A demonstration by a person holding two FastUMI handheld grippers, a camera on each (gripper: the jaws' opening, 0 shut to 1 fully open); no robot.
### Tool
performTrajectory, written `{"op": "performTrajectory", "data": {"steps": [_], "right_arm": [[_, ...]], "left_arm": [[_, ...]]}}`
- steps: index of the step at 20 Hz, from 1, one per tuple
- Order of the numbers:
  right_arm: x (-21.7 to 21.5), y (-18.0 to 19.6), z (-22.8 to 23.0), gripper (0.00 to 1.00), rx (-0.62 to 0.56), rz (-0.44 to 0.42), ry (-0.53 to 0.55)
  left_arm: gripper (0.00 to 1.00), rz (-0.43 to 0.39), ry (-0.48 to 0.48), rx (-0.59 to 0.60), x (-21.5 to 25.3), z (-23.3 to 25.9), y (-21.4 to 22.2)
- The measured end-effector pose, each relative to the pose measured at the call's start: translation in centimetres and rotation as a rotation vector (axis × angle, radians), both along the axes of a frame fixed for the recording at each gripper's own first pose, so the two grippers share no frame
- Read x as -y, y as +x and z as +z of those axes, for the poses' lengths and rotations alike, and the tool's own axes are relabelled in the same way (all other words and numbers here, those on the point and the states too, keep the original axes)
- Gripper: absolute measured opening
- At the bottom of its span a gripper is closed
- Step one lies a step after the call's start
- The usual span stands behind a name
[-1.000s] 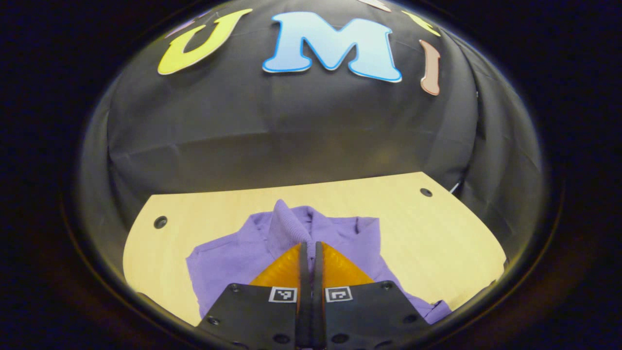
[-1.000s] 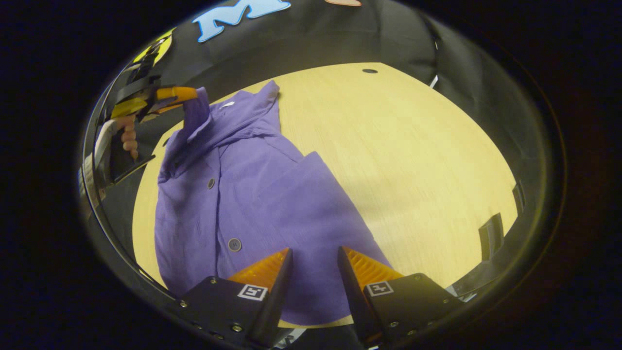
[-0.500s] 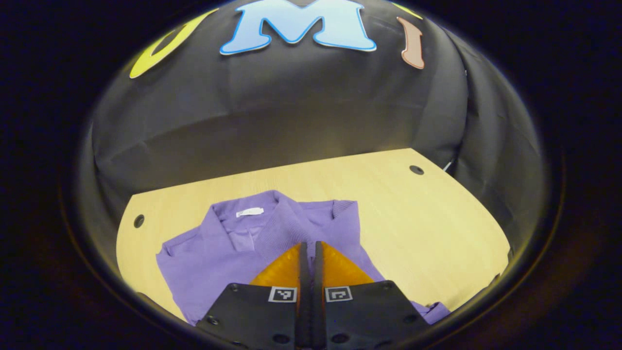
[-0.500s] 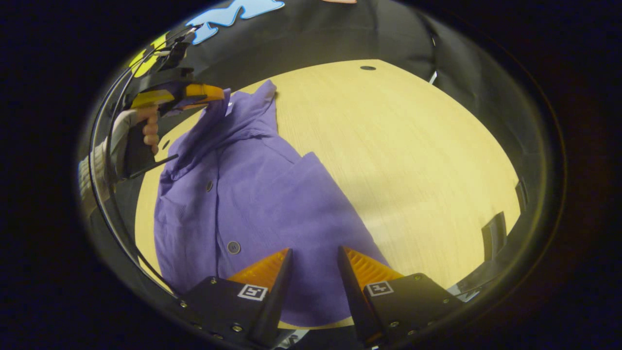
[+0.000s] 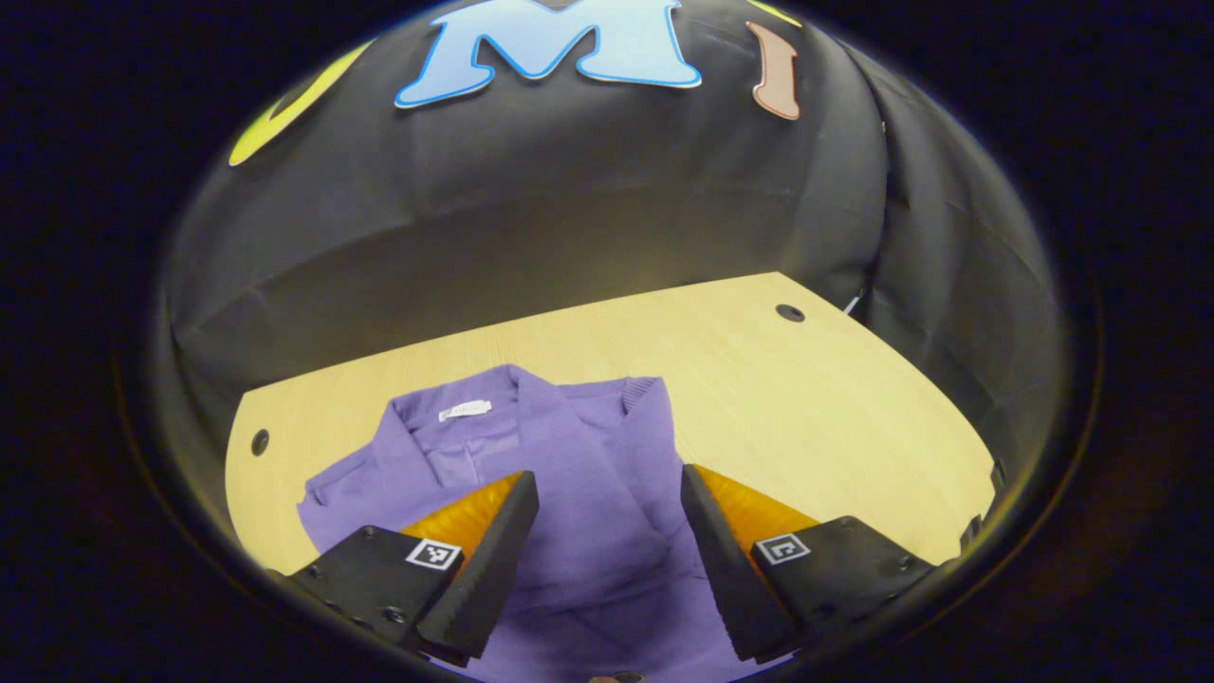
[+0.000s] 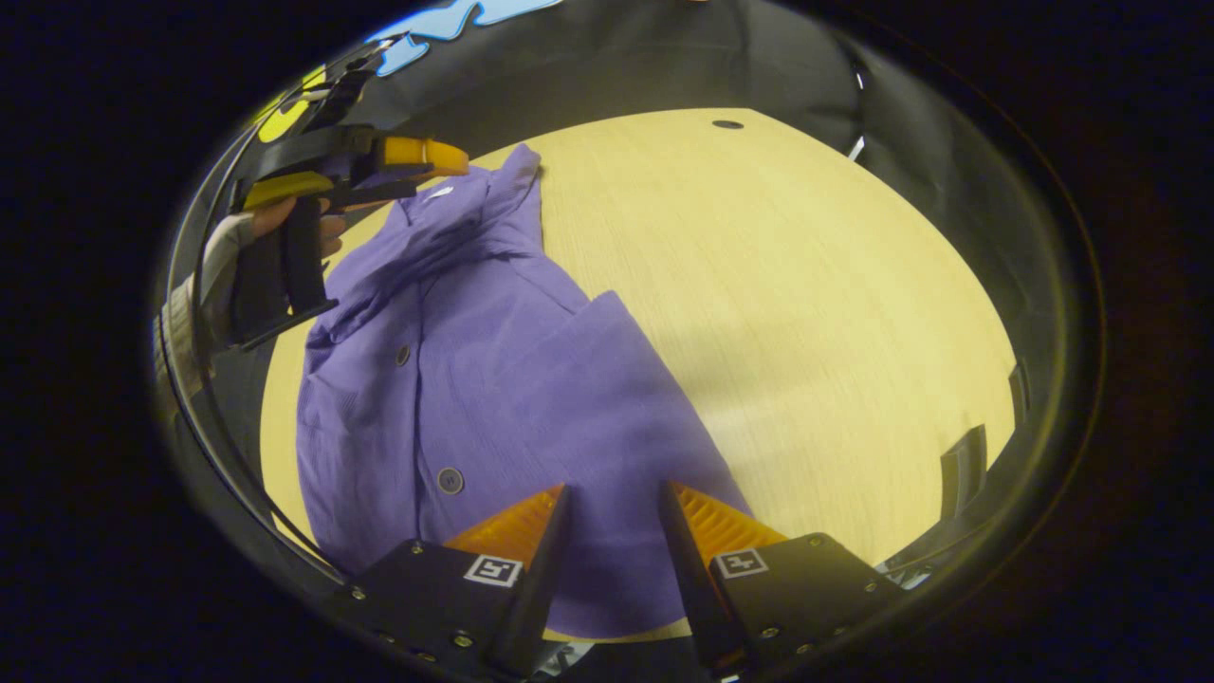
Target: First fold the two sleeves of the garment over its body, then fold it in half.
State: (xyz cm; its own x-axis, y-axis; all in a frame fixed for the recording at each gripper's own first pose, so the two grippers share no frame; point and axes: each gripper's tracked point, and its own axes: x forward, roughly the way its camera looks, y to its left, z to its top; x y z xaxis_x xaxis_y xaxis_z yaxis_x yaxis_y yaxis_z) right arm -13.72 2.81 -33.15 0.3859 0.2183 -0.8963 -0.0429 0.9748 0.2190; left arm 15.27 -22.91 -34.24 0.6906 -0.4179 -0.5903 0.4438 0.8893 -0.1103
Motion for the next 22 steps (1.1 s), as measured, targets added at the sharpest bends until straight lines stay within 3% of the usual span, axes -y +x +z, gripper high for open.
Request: {"op": "performTrajectory", "data": {"steps": [4, 6, 9, 14, 16, 22], "right_arm": [[0.1, -0.7, -0.6, 0.57, -0.047, 0.046, -0.019], [-0.1, -1.2, -1.0, 0.7, -0.064, 0.071, -0.028], [-0.1, -1.5, -1.2, 0.75, -0.077, 0.105, -0.047], [-0.4, -1.8, -1.3, 0.78, -0.125, 0.146, -0.094], [-0.4, -1.9, -1.4, 0.78, -0.133, 0.169, -0.125], [-0.7, -2.2, -1.5, 0.8, -0.135, 0.224, -0.189]], "left_arm": [[0.97, 0.023, 0.0, -0.027, -2.9, -0.4, -3.3], [0.98, 0.035, 0.017, -0.04, -4.9, -0.9, -5.3], [0.98, 0.075, 0.026, -0.082, -7.9, -1.8, -9.0], [0.97, 0.183, 0.018, -0.195, -13.0, -3.9, -16.7], [0.91, 0.211, 0.029, -0.243, -14.7, -5.1, -20.1], [0.9, 0.277, 0.073, -0.342, -18.1, -7.6, -27.2]]}}
